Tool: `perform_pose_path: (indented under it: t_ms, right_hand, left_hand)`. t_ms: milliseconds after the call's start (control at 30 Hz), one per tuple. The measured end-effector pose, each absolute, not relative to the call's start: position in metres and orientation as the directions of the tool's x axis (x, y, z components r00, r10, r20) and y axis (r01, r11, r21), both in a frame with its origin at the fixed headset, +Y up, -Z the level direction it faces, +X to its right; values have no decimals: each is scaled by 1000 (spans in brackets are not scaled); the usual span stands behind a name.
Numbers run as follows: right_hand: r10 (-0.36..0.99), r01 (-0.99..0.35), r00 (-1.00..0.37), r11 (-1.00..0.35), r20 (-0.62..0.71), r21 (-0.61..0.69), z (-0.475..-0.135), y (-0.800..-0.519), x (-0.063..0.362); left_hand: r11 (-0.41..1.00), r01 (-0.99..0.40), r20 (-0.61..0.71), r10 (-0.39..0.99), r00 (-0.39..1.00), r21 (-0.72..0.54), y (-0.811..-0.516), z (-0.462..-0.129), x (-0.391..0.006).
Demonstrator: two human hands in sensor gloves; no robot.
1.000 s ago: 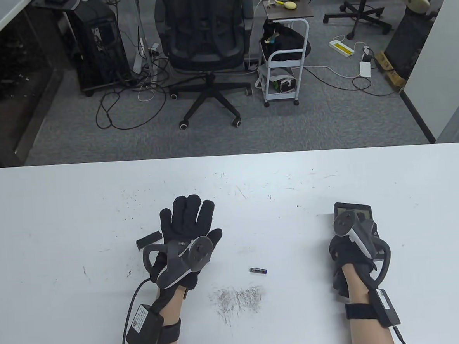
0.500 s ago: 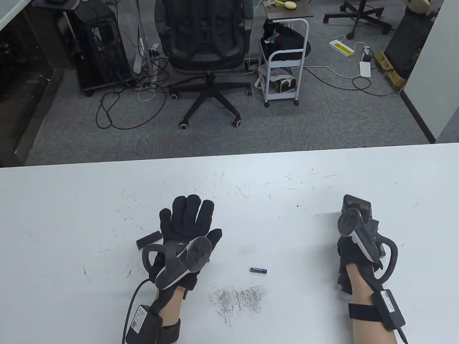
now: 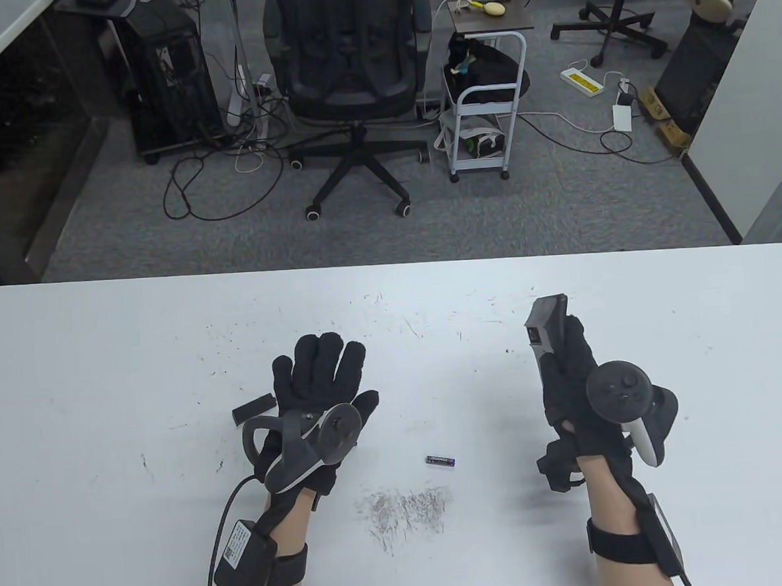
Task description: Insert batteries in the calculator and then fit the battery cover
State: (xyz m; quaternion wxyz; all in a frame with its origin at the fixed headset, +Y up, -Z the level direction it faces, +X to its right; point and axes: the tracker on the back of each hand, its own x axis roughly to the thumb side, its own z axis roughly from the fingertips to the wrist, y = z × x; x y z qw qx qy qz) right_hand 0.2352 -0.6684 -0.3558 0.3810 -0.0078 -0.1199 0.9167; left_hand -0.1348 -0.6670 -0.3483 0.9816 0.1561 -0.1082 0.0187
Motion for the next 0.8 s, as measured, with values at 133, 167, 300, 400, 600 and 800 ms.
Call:
perform_pose_path:
  t_ms: [133,167,300,400,600,800]
  right_hand:
    - [836,-849,-528,-515,152,-118,-352,-664,235]
    - [881,-896,-443,-438,169,-68,-353,-665,236]
    - [973,-979,-157,-177,170,106,-356,-672,237]
    - [991,-976,38,10,127,217,-360,-678,233]
    - [965,-917,256,224,58,330,-361,-683,221]
    - [963,-908,262,224,65,354,-358,-677,219]
  left_hand:
    - [951,-71,220,3,976,302,-667,-348,-134]
    - [951,-68,221,0,975,301,-667,-348,-134]
    - [953,-65,224,-2,975,295,-667,-348,-133]
    - [955,-60,225,-7,974,290,-668,-348,-131]
    - [959,-49,228,-16,973,278,-669,-348,-129]
    - [963,-47,240,-19,971,265,-669,-348,-124]
